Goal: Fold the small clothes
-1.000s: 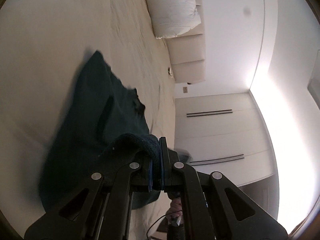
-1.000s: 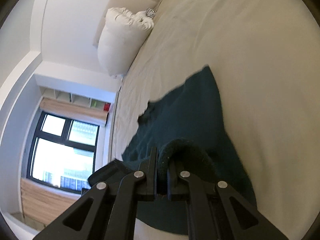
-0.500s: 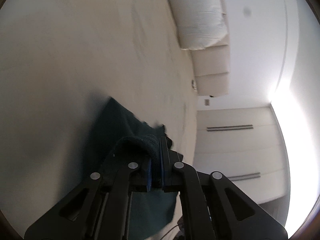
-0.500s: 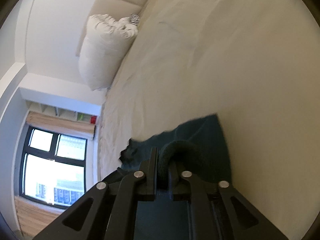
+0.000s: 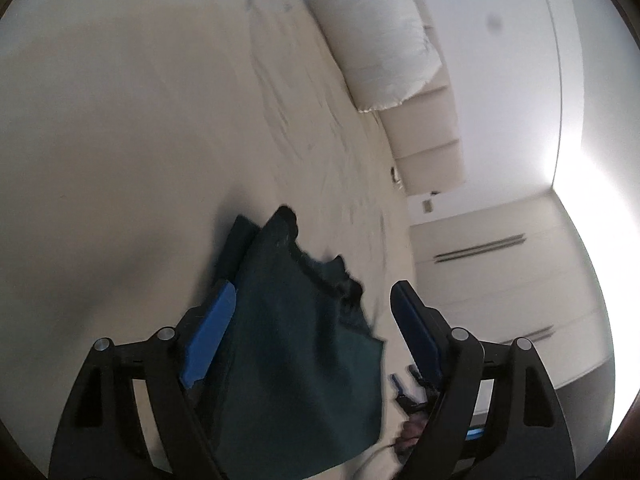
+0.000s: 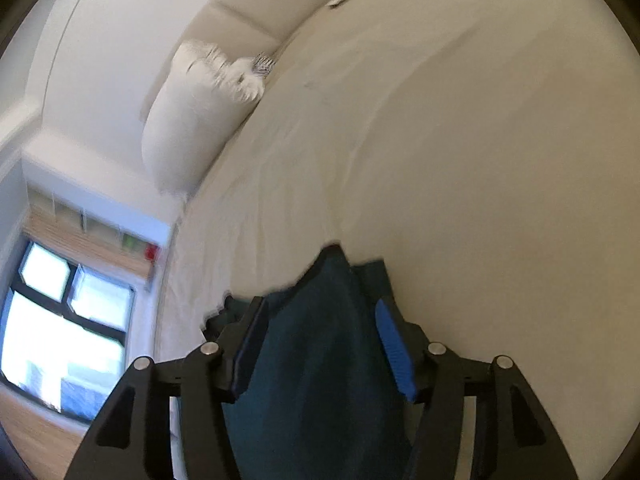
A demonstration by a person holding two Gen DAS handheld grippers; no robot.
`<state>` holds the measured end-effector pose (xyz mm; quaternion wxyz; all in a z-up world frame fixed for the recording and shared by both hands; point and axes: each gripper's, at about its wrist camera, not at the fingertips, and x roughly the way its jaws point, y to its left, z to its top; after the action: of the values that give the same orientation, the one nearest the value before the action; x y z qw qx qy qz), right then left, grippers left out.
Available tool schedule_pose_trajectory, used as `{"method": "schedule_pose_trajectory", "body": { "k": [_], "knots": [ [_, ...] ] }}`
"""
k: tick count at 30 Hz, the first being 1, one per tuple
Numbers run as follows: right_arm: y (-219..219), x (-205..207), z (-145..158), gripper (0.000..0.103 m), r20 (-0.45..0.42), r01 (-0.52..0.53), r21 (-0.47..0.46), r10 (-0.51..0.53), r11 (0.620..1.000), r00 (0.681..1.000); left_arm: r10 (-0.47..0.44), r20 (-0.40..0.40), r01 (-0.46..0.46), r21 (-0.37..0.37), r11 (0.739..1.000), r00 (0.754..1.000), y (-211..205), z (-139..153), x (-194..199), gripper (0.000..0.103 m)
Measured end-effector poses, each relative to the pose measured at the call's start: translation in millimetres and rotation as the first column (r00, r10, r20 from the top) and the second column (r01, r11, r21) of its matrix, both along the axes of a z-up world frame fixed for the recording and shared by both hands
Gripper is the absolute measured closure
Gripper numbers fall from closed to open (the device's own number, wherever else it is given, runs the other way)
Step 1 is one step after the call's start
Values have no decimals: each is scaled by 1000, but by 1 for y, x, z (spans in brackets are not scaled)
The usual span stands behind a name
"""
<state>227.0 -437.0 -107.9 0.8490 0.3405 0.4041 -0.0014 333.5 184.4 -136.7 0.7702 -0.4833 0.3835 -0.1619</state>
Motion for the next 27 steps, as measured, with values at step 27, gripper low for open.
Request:
{"method": "schedule_pose_trajectory", "body": {
  "k": [27],
  "knots": [
    [36,-78,-23,58,-116,-153,-138,138,979,984,-188,33,158,410,898,982,-59,-2,-116,44]
  ]
}}
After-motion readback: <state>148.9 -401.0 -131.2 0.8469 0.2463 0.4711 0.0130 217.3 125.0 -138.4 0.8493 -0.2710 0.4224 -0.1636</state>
